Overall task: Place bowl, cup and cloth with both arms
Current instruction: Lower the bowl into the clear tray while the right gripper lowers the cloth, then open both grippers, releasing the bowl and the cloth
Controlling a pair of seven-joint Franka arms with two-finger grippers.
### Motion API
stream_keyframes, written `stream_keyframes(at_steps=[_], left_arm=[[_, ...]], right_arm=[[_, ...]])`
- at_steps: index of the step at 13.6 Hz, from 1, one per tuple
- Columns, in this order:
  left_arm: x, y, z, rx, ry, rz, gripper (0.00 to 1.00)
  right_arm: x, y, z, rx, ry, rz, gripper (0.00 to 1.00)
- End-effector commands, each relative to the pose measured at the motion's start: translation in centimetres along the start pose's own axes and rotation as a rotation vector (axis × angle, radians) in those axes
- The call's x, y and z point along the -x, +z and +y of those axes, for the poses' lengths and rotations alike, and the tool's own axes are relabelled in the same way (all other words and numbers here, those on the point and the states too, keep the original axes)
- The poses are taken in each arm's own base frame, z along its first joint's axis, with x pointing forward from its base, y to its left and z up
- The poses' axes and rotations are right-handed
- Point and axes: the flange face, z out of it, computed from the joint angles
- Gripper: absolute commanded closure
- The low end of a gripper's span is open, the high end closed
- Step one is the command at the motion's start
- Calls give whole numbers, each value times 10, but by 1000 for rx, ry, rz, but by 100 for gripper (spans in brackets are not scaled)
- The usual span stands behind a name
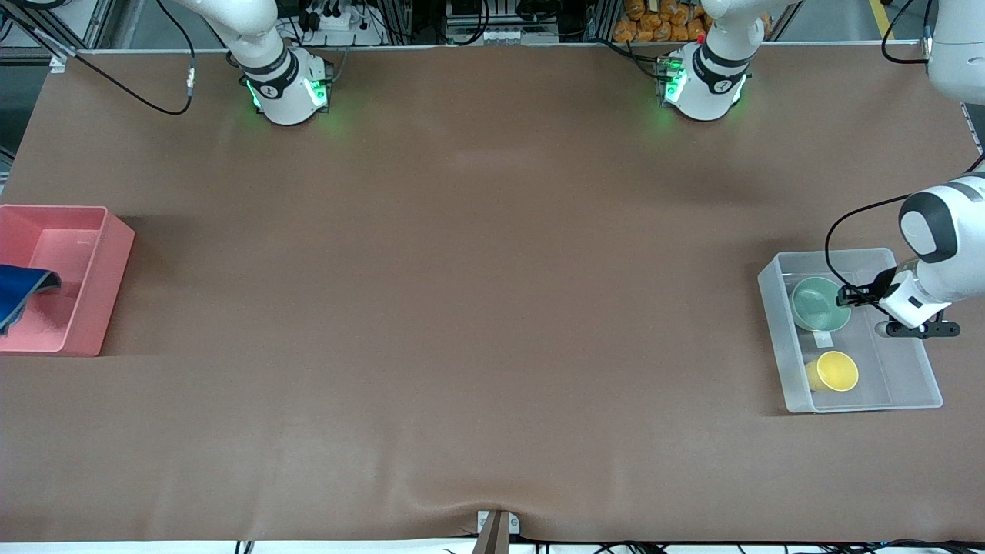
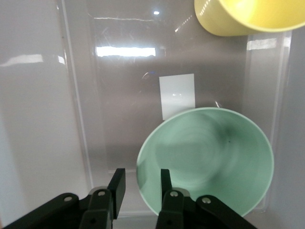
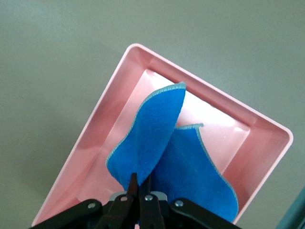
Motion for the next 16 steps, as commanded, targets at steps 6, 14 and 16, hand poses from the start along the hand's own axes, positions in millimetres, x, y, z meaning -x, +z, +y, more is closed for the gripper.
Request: stream_keyframes(at_steps=[6,14,16], left_arm=[[-22,-95,8,-10,48,31,30],[-24,-172,100,-11,0,62,0],[-22,-186,143,-11,-47,56,0]], right_arm=[[-1,-25,-18,-96,114,69,0],[-82,-113,-113,-84,246,-45,0],[-111,-135,-150,-53,298,-86,0]])
